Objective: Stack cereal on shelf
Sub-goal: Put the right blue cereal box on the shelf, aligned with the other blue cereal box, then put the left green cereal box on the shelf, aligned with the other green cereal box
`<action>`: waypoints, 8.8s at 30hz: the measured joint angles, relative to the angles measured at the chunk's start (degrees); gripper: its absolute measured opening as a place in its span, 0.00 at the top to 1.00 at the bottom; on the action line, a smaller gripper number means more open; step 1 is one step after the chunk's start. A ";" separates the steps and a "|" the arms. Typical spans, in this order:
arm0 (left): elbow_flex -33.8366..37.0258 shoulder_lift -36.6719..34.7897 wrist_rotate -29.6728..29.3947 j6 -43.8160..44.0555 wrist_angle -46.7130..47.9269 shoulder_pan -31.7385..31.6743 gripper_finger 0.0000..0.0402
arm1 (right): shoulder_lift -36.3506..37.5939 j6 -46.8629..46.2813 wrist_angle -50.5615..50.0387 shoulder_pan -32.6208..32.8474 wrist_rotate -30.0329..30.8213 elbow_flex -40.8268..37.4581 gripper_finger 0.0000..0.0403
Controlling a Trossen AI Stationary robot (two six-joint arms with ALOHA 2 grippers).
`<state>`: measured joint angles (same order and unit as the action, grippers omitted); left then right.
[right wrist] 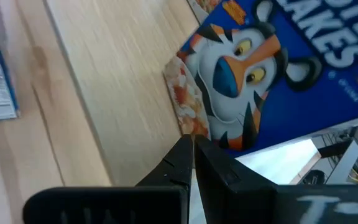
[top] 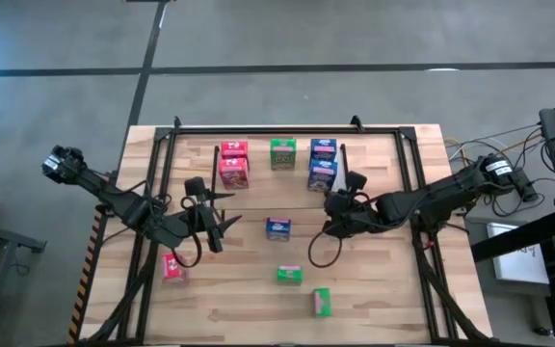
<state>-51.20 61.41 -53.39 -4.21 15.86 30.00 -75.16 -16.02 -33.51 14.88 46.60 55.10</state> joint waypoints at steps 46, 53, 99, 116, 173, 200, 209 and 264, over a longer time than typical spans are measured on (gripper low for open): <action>-1.14 5.93 6.45 0.53 -9.03 0.02 0.36 | 12.16 20.69 29.28 8.76 -11.75 -11.55 0.98; -4.89 12.82 12.37 3.75 -8.92 0.09 0.36 | 20.20 27.47 43.54 8.75 -16.42 -21.41 0.98; -27.33 44.88 29.45 22.25 2.58 0.33 0.20 | 45.54 44.44 68.29 8.71 -31.81 -38.54 0.98; -23.18 45.14 25.44 25.93 0.39 -0.04 0.24 | 45.38 43.47 67.46 8.71 -31.82 -38.54 0.98; -48.25 40.65 30.12 1.93 26.01 -2.79 0.62 | 45.38 42.63 67.01 8.73 -31.61 -38.48 0.98; -49.61 33.94 34.91 -10.10 35.59 -26.38 0.62 | 45.40 38.37 65.16 8.73 -32.05 -38.48 0.98; -46.54 33.79 35.34 -6.77 31.86 -31.45 0.62 | 45.40 37.59 64.93 8.73 -32.03 -38.48 0.98; -49.61 33.31 22.95 -3.72 40.95 -26.08 0.47 | 45.40 35.58 64.16 8.73 -32.05 -38.50 0.98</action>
<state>-100.81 94.72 -30.44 -7.93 56.80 3.92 -29.76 19.55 30.65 23.62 14.55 16.60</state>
